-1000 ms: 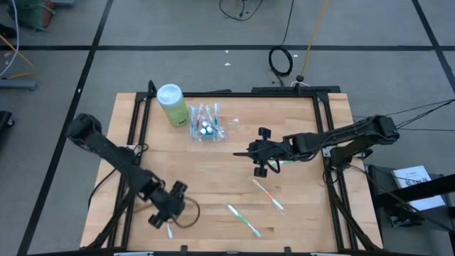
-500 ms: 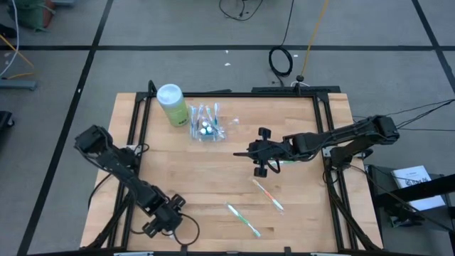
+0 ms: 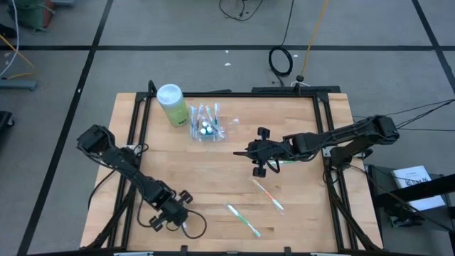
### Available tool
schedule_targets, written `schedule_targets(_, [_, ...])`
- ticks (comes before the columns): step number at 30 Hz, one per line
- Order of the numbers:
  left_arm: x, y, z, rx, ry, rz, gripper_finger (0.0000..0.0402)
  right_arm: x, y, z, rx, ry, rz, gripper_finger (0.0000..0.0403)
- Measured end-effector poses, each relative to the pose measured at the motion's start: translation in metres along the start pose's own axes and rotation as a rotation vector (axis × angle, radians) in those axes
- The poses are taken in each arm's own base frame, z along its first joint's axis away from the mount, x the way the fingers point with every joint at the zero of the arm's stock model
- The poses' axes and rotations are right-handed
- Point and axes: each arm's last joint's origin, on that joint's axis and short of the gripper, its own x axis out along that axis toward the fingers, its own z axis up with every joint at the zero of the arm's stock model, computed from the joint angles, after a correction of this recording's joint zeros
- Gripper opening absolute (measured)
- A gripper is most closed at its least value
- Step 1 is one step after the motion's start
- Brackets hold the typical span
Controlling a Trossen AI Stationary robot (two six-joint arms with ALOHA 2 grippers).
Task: Pick & Place toothbrushing station
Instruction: Put the orange toothbrush into the transparent organizer
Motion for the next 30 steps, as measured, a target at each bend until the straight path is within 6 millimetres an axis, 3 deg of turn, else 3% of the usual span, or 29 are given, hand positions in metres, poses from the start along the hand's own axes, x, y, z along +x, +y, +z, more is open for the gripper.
schedule_targets(4, [-0.009, 0.014, 0.0, -0.001, -0.021, 0.111, 0.0018, 0.0, 0.0, 0.0, 0.0, 0.0, 0.0, 0.0089])
schedule_targets(8, [-0.034, 0.032, 0.002, -0.044, -0.094, 0.295, 0.0024, 0.0, 0.0, 0.0, 0.0, 0.0, -0.001, 0.0089])
schedule_targets(12, [-0.072, 0.047, 0.006, -0.065, -0.246, 0.522, 0.0008, 0.0, 0.0, 0.001, 0.002, -0.006, 0.0, 0.0089])
schedule_targets(18, [-0.143, 0.058, 0.007, -0.029, -0.465, 0.93, 0.002, 0.0, 0.0, 0.004, 0.011, -0.036, 0.002, 0.0089])
schedule_targets(23, [-0.192, 0.071, -0.012, -0.219, -0.675, 1.136, 0.0007, 0.0, 0.0, 0.004, 0.011, -0.035, 0.002, 0.0089])
schedule_targets(26, [-0.2, 0.084, -0.037, -0.367, -0.787, 1.247, 0.0012, 0.0, 0.0, 0.004, 0.011, -0.035, 0.002, 0.0089])
schedule_targets(30, [-0.18, 0.102, -0.075, -0.466, -0.878, 1.356, 0.0016, 0.0, 0.0, 0.003, 0.011, -0.035, 0.002, 0.0089])
